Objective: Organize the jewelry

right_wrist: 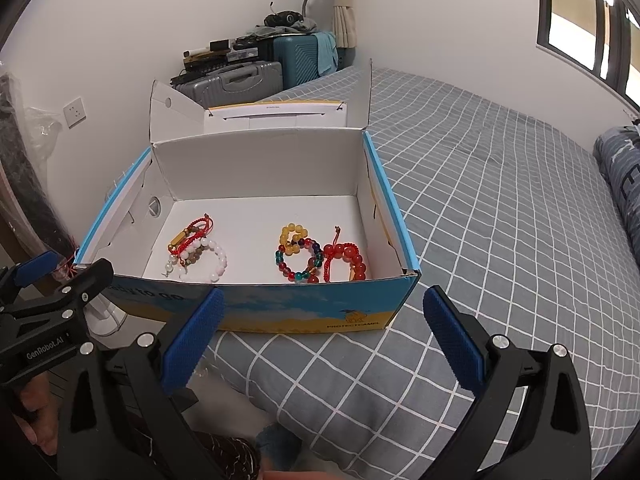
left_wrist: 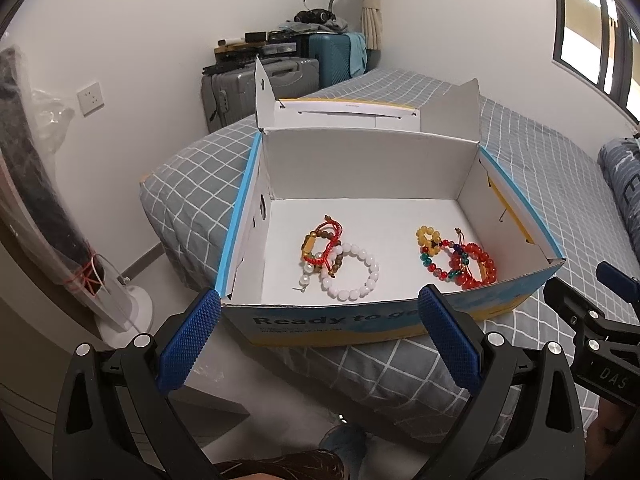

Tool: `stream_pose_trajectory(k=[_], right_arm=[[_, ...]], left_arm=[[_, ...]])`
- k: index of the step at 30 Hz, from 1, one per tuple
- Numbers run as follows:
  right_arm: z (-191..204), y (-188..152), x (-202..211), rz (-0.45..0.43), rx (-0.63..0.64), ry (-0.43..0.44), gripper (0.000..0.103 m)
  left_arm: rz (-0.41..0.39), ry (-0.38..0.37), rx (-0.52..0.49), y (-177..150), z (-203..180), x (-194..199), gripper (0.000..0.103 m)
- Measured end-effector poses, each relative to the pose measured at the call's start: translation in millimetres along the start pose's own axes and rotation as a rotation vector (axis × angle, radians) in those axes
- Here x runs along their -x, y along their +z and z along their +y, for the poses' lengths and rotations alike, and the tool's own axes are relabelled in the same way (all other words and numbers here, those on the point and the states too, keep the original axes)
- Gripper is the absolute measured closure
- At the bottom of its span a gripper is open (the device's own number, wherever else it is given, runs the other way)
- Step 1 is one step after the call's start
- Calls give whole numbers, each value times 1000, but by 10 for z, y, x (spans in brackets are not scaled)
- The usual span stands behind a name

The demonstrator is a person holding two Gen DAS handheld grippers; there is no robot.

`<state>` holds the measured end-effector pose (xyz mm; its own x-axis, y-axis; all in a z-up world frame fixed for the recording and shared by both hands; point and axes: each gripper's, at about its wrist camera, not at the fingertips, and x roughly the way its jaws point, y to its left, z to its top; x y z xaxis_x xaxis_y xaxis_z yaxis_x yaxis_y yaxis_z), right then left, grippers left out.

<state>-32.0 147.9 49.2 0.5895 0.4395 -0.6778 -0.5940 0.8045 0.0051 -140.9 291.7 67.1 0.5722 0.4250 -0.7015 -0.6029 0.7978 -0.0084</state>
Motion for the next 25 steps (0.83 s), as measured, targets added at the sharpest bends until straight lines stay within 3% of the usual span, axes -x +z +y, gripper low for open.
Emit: stream_pose_trajectory(k=[25], right_arm=[[-13,-3,-20,7,-8,-1,8]], left_arm=[[-9,-13,13,5,8,7,6]])
